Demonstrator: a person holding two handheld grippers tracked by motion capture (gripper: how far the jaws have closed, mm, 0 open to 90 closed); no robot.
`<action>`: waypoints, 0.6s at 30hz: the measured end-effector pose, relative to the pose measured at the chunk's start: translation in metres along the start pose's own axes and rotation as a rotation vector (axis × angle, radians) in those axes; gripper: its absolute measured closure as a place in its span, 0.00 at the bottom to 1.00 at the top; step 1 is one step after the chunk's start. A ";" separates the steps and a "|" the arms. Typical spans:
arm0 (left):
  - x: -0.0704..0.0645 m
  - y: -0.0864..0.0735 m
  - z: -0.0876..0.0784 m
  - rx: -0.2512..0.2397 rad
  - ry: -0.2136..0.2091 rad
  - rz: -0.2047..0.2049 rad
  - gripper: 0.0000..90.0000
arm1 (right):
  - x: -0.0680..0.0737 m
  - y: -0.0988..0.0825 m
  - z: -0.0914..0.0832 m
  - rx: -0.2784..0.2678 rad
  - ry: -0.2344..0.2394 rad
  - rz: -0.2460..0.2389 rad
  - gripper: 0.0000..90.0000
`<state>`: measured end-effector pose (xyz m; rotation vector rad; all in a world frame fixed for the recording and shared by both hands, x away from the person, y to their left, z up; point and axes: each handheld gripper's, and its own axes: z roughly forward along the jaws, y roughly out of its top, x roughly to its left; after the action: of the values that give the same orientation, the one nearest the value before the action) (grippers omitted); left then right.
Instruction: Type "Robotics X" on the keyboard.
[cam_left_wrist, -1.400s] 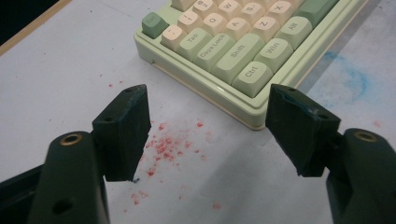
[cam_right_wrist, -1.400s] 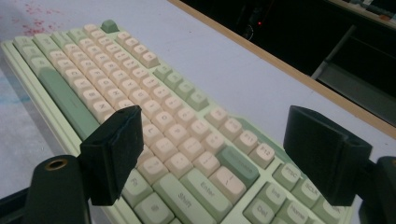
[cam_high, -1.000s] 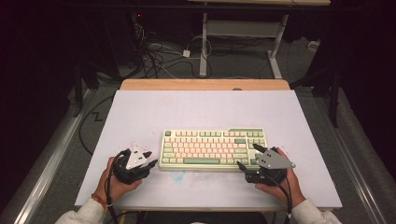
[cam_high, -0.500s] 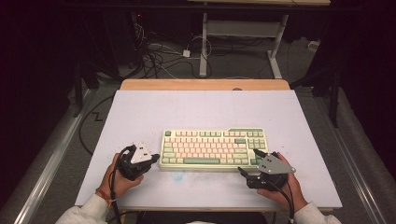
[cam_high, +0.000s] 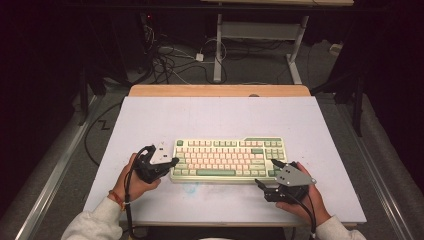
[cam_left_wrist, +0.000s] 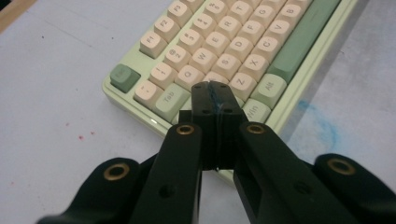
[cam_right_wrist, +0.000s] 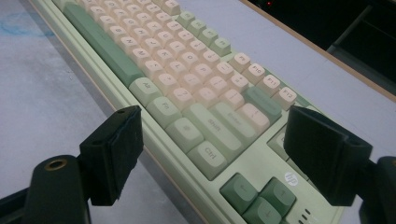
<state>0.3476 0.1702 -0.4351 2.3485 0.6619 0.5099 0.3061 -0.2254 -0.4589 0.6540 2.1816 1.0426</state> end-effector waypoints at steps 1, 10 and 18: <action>0.000 0.002 0.001 0.003 -0.005 0.001 0.98 | -0.001 0.000 0.000 -0.003 -0.001 0.002 0.23; -0.001 0.025 0.009 -0.010 -0.008 0.024 0.98 | 0.000 0.001 0.000 -0.008 0.004 -0.007 0.23; -0.006 0.041 0.020 0.005 -0.028 0.063 0.98 | 0.002 0.001 0.002 -0.001 0.009 -0.012 0.23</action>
<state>0.3664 0.1297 -0.4235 2.3825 0.5785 0.5033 0.3062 -0.2222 -0.4595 0.6363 2.1904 1.0427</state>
